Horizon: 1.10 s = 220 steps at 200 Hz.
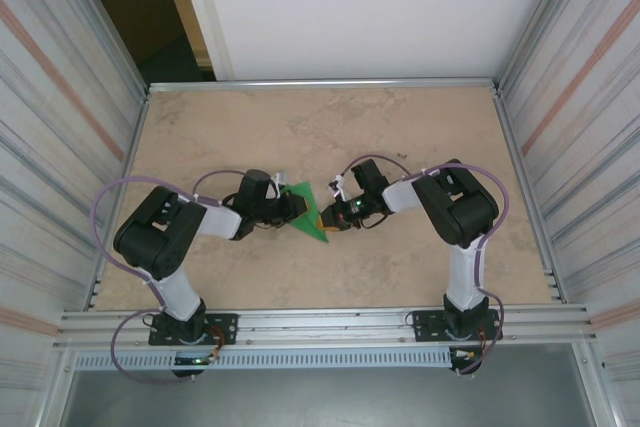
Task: Fold a paper plane with a square sheet of paper (pick it up from the middle)
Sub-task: Fourth fold the wing at the center of the table.
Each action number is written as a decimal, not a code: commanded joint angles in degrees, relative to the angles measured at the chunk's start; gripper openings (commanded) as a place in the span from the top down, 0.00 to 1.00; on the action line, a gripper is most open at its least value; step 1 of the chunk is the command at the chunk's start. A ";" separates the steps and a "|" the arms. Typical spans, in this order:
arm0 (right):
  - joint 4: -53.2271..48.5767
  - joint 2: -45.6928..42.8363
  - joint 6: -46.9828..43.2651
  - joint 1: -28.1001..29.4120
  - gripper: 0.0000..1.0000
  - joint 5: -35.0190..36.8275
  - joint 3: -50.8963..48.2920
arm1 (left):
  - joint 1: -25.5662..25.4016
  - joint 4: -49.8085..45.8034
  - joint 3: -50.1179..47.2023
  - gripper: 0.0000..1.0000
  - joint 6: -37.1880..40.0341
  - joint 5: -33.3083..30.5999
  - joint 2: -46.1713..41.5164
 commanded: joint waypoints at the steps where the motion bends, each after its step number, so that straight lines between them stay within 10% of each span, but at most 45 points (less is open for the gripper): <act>1: -5.18 2.64 0.23 -0.35 0.99 1.57 0.45 | 0.30 1.06 -0.34 0.87 0.55 0.98 -0.57; 220: -10.31 3.45 -2.03 -0.37 0.88 2.75 2.07 | 0.17 -1.89 1.76 0.89 0.28 0.81 2.26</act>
